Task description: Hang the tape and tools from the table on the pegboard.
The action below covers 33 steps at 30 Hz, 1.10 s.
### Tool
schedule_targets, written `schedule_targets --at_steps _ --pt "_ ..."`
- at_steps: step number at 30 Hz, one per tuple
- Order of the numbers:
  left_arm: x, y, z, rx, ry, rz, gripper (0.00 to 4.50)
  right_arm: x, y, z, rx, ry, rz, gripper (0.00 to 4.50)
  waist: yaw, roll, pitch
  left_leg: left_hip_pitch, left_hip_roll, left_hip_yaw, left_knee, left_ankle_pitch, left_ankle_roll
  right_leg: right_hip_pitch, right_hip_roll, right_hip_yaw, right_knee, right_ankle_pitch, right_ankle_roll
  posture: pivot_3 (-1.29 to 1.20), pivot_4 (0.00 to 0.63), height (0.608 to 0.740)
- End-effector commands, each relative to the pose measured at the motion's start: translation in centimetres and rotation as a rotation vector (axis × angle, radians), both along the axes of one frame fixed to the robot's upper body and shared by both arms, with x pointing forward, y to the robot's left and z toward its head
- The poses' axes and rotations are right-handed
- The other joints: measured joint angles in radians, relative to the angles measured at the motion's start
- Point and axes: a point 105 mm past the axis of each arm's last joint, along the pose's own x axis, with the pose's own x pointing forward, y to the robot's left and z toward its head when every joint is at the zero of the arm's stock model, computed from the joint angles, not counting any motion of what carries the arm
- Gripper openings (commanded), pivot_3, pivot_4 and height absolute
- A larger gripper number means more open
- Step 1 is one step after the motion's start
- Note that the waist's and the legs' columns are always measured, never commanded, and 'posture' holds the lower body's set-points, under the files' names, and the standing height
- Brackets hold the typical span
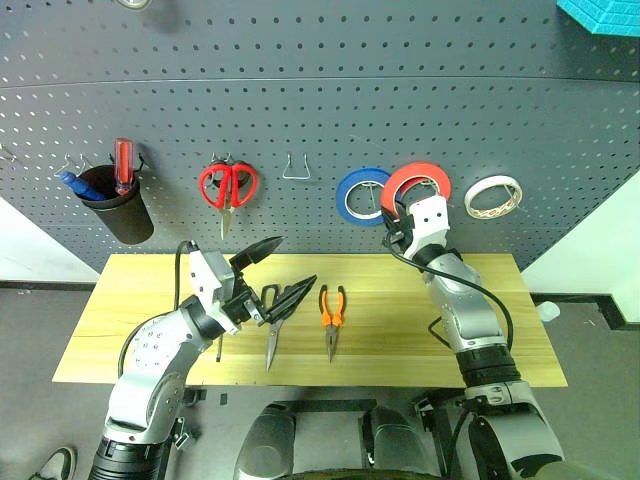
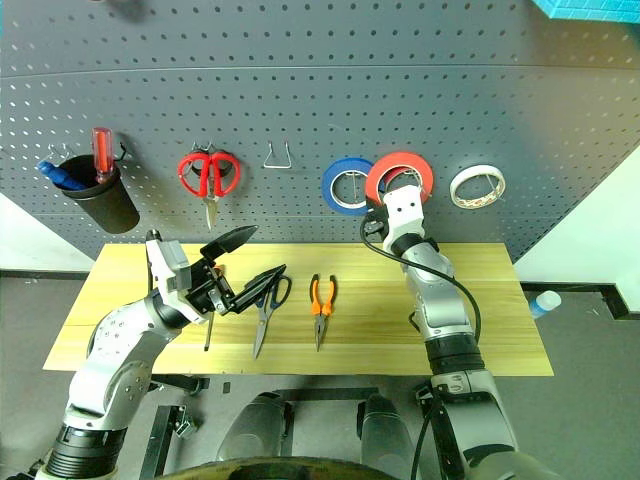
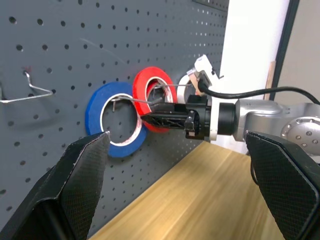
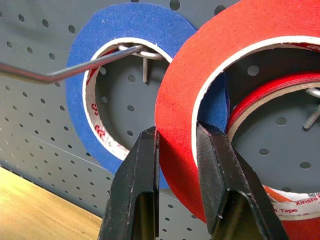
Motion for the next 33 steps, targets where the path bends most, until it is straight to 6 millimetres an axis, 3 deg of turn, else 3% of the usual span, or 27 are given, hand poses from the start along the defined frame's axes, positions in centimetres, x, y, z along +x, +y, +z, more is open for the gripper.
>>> schedule_targets --at_steps 1,11,18,33 --pt "0.0 0.0 0.7 -0.003 -0.046 0.0 4.5 0.3 -0.6 1.3 0.003 -0.04 -0.019 1.03 0.0 0.0 0.0 0.0 0.0 0.0 0.0 0.0 0.0 0.0 0.0 0.0 0.0 0.0 0.0 0.34 0.098 0.681" --pt "0.2 0.0 0.4 0.01 -0.05 -0.006 4.5 0.0 -0.5 0.8 -0.007 -0.015 0.0 4.35 0.001 0.0 0.0 0.0 0.0 0.0 0.0 0.0 0.0 0.0 0.0 0.0 0.0 0.0 0.0 0.34 0.093 0.681" --pt "0.0 0.0 0.1 0.022 -0.05 -0.014 4.5 -0.9 -0.7 0.3 -0.004 0.006 0.007 4.35 0.002 0.0 0.0 0.0 0.0 0.0 0.0 0.0 0.0 0.0 0.0 0.0 0.0 0.0 0.0 0.35 0.089 0.681" --pt "0.1 0.2 -0.5 0.032 -0.036 -0.015 4.5 -6.5 -0.8 -0.6 -0.053 0.099 0.087 4.35 0.004 0.0 0.0 -0.001 0.0 0.0 0.0 0.0 0.0 0.0 0.0 0.0 0.0 0.0 0.0 0.33 0.087 0.681"
